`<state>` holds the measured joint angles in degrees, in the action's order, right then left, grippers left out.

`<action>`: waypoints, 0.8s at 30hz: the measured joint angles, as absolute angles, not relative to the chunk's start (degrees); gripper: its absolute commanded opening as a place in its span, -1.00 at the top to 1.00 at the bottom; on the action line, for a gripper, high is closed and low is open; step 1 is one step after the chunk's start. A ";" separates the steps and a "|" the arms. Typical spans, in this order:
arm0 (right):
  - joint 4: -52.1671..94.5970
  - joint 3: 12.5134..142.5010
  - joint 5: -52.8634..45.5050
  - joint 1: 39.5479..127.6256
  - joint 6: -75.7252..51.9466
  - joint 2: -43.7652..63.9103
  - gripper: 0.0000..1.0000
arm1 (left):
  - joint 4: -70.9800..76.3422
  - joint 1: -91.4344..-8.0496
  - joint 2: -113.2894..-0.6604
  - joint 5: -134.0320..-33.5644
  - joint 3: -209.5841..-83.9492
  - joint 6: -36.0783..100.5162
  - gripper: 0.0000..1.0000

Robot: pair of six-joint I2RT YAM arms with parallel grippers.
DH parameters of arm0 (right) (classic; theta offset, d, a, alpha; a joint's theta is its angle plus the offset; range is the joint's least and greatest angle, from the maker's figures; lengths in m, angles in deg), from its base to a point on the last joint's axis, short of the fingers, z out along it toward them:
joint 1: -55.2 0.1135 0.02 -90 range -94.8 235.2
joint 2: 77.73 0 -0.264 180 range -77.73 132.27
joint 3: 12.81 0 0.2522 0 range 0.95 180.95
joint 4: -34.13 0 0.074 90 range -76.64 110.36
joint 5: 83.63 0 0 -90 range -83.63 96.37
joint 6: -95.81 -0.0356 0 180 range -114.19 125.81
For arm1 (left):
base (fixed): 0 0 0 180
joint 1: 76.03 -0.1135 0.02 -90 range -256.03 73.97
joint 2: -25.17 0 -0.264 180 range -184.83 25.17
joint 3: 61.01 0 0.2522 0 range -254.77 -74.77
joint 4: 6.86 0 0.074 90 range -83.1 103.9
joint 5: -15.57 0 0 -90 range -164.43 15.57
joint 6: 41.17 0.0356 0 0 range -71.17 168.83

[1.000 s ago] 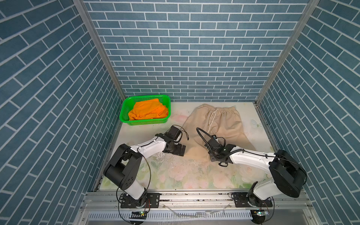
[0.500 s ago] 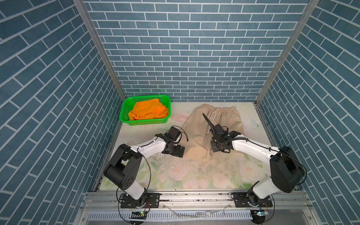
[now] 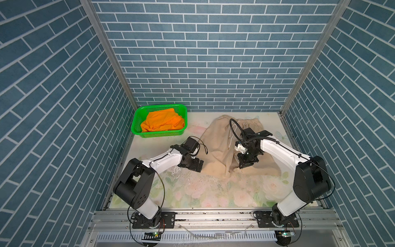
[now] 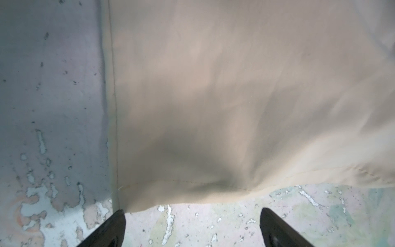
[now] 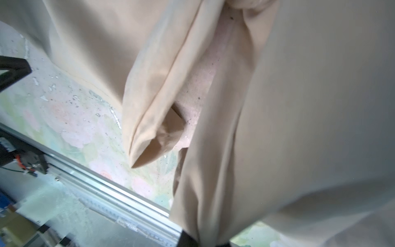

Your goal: Fold and stack the shorts

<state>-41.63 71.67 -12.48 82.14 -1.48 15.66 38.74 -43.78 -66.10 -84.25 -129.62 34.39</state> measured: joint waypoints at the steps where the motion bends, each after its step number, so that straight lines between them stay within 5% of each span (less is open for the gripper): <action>1: -42.51 72.61 -13.27 81.77 -0.76 16.35 -0.08 | 38.89 -43.78 -66.10 -84.43 -129.73 34.52 -0.99; 7: -39.88 75.48 -14.80 79.52 1.14 17.75 -0.37 | 39.37 -43.80 -66.10 -85.06 -130.42 35.07 -0.99; 15: -22.49 62.10 -8.74 64.94 -10.11 0.22 -0.40 | 34.93 -35.98 -65.55 -90.59 -131.76 35.70 -0.99; 24: -13.74 51.94 -4.02 53.27 -16.32 -0.85 -0.42 | 28.75 -28.09 -74.64 -95.79 -136.76 35.07 -0.99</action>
<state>-13.74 51.94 -4.02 53.27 -16.32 -0.85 28.75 -28.09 -74.64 -95.79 -136.76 35.07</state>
